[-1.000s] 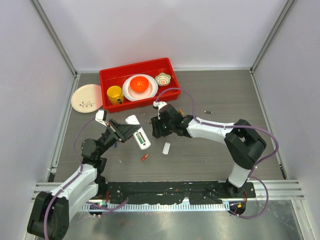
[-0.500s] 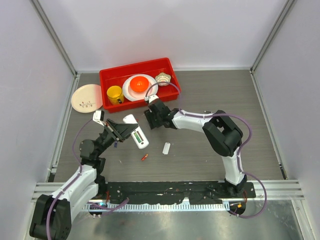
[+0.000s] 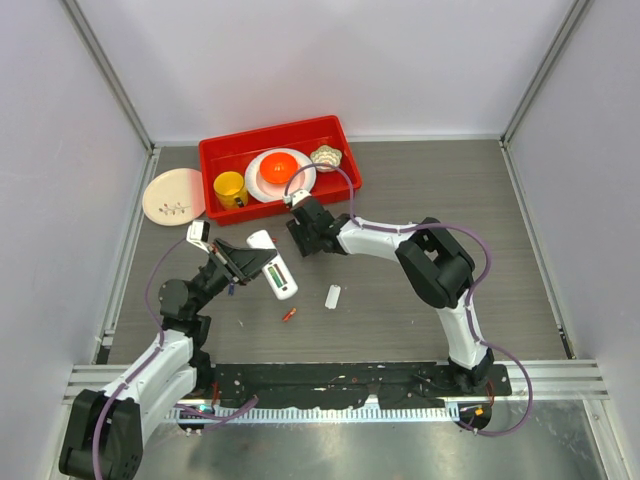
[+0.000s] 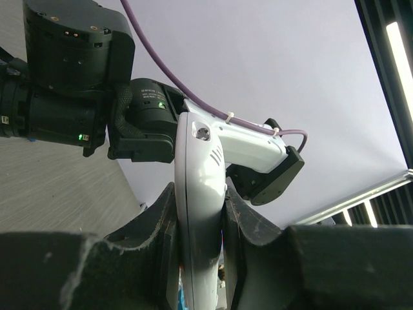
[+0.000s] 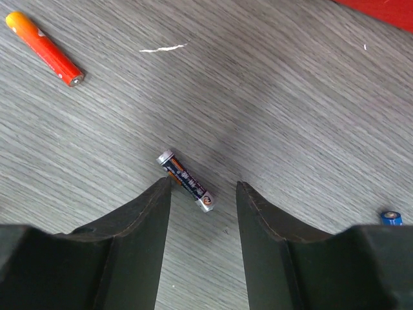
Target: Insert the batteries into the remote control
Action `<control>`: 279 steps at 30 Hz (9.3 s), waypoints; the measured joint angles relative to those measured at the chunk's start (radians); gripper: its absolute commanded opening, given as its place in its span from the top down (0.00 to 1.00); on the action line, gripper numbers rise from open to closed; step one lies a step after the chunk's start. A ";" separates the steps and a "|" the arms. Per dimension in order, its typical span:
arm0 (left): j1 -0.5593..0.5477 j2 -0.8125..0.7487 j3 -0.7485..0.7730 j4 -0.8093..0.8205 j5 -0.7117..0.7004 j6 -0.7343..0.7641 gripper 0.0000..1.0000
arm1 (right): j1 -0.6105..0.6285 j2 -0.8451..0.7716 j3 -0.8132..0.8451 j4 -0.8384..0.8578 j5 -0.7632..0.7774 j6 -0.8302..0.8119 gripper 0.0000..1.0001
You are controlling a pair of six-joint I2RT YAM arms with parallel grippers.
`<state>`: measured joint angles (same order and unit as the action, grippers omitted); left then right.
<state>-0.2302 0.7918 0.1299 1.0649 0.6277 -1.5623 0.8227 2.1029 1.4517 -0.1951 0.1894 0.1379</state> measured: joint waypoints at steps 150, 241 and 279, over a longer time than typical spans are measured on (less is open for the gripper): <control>-0.034 -0.158 0.028 0.031 -0.028 -0.005 1.00 | 0.242 0.098 0.103 0.071 -0.002 0.016 0.99; -0.129 -0.131 -0.049 -0.030 0.054 0.132 1.00 | -0.132 -0.436 -0.520 -0.063 -0.374 -0.874 0.28; -0.131 -0.132 -0.049 -0.174 0.011 0.176 1.00 | -0.011 -0.415 -0.406 -0.188 0.309 0.645 0.15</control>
<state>-0.3611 0.6594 0.0807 0.8906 0.6384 -1.3861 0.8112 1.6878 1.0454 -0.3828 0.4984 0.7830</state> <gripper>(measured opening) 0.294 0.853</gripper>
